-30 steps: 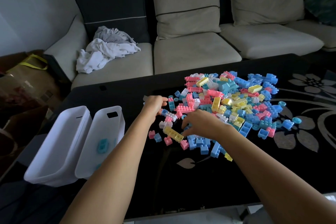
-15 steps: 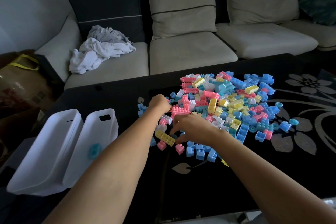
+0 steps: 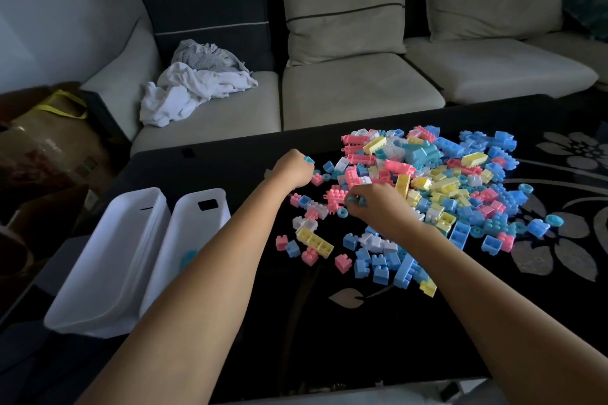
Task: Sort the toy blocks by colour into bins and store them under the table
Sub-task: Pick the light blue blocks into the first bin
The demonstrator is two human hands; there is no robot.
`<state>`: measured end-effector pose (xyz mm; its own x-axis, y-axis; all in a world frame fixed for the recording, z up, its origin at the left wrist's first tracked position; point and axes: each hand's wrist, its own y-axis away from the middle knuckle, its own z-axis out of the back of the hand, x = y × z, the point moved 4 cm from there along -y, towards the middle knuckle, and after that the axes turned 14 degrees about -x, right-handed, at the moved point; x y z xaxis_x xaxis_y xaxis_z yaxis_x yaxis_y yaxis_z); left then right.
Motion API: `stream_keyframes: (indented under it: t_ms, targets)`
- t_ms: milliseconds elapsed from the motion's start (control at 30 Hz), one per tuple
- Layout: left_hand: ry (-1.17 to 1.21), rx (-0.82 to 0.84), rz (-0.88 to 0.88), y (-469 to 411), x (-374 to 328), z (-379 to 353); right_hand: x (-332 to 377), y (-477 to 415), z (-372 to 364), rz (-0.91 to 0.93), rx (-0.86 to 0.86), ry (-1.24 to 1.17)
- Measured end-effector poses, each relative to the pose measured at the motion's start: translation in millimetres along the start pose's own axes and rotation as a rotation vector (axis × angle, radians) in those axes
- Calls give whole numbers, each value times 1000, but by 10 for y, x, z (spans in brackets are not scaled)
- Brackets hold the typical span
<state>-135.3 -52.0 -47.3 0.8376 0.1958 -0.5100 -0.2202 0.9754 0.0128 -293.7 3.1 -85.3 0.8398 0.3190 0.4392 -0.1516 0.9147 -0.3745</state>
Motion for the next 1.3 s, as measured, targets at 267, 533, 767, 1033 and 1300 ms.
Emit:
stream_keyframes:
  t_ms: [267,533,767,1033,1300]
  targets:
    - [30,3,-18,229,487,666,139,-47,-181,-65,122,264]
    - [-264,-63,108,656,1375,991,513,86,-303,-93,158,510]
    - [-212,0,106,974,1652,867,675,131,-310,-145,148,543]
    - [-350,138,-43,1201,1771,933,1154,-25,-89,-221,227,-200]
    - [-220,-119,-67,1302,1876,1204,2253,-111,-584,-280,461,-623]
